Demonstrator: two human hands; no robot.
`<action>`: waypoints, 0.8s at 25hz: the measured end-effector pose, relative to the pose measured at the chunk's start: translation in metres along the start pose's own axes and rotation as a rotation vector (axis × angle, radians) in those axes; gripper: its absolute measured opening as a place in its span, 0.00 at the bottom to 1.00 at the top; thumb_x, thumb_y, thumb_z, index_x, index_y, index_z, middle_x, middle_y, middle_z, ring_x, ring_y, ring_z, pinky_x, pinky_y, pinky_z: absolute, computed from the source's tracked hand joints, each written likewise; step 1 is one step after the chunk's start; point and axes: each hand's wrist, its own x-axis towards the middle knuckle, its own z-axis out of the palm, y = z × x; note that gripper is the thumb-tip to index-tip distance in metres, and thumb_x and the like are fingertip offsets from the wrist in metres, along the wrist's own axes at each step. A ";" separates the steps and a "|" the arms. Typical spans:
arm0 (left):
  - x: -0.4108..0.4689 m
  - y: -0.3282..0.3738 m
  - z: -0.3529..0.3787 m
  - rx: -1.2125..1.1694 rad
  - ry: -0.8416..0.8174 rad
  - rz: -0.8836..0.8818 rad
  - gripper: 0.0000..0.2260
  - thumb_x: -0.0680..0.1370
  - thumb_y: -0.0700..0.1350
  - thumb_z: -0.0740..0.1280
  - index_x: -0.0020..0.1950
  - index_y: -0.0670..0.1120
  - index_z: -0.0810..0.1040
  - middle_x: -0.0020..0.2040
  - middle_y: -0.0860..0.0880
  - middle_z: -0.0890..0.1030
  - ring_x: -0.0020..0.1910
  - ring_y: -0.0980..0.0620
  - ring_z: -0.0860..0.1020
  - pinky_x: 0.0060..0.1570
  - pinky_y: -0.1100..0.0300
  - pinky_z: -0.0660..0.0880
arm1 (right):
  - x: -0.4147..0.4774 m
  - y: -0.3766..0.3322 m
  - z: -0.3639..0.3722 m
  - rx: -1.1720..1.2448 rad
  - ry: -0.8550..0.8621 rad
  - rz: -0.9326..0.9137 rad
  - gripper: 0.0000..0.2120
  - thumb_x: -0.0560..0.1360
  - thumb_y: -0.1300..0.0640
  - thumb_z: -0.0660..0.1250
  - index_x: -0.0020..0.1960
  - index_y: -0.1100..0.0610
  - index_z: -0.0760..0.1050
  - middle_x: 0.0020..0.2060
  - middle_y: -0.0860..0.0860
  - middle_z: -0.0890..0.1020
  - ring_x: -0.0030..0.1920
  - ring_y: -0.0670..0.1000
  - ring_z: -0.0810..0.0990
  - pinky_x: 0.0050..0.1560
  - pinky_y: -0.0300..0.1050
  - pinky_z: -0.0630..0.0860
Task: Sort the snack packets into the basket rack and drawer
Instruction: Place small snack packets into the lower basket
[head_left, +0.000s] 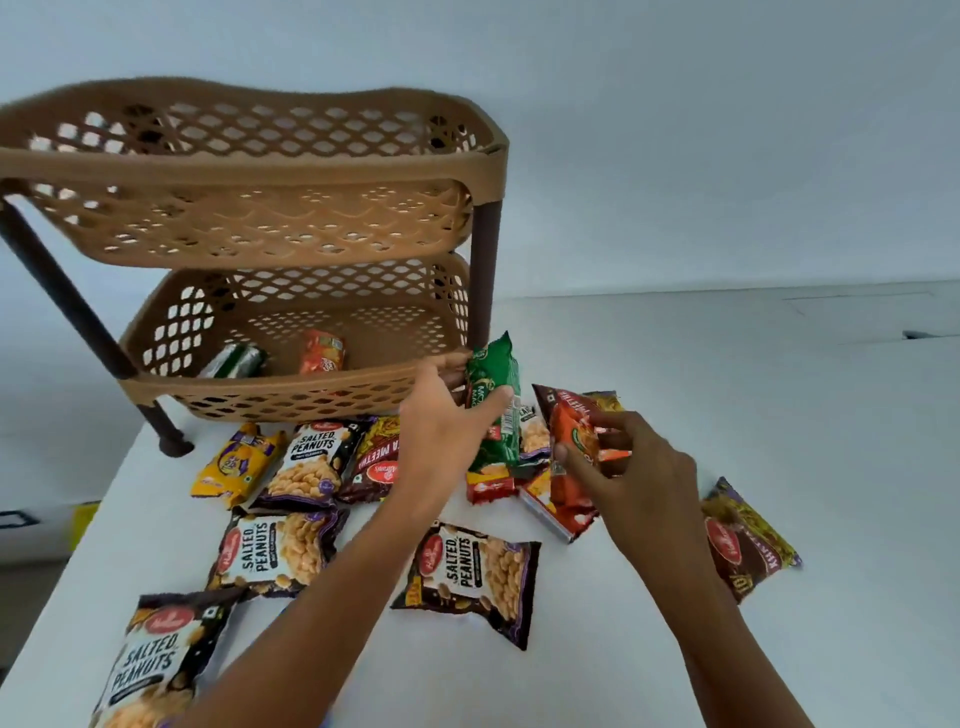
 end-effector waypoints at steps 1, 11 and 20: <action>0.010 -0.001 -0.016 0.004 0.048 -0.006 0.25 0.70 0.51 0.74 0.64 0.48 0.70 0.53 0.56 0.75 0.53 0.58 0.74 0.50 0.67 0.70 | 0.008 -0.011 0.008 0.017 -0.010 -0.045 0.24 0.71 0.45 0.71 0.63 0.53 0.73 0.54 0.51 0.82 0.48 0.48 0.81 0.49 0.46 0.81; 0.140 -0.029 -0.094 0.214 0.205 -0.090 0.30 0.68 0.56 0.74 0.63 0.42 0.73 0.57 0.46 0.79 0.55 0.49 0.77 0.49 0.59 0.73 | 0.106 -0.100 0.119 0.198 -0.135 -0.330 0.23 0.73 0.49 0.70 0.65 0.53 0.71 0.57 0.50 0.80 0.53 0.44 0.78 0.50 0.40 0.80; 0.205 -0.075 -0.067 0.680 -0.089 -0.199 0.11 0.74 0.44 0.70 0.51 0.39 0.76 0.50 0.43 0.79 0.42 0.48 0.75 0.38 0.58 0.71 | 0.181 -0.102 0.198 -0.387 -0.275 -0.254 0.16 0.75 0.54 0.67 0.59 0.60 0.71 0.52 0.58 0.80 0.51 0.59 0.80 0.47 0.51 0.77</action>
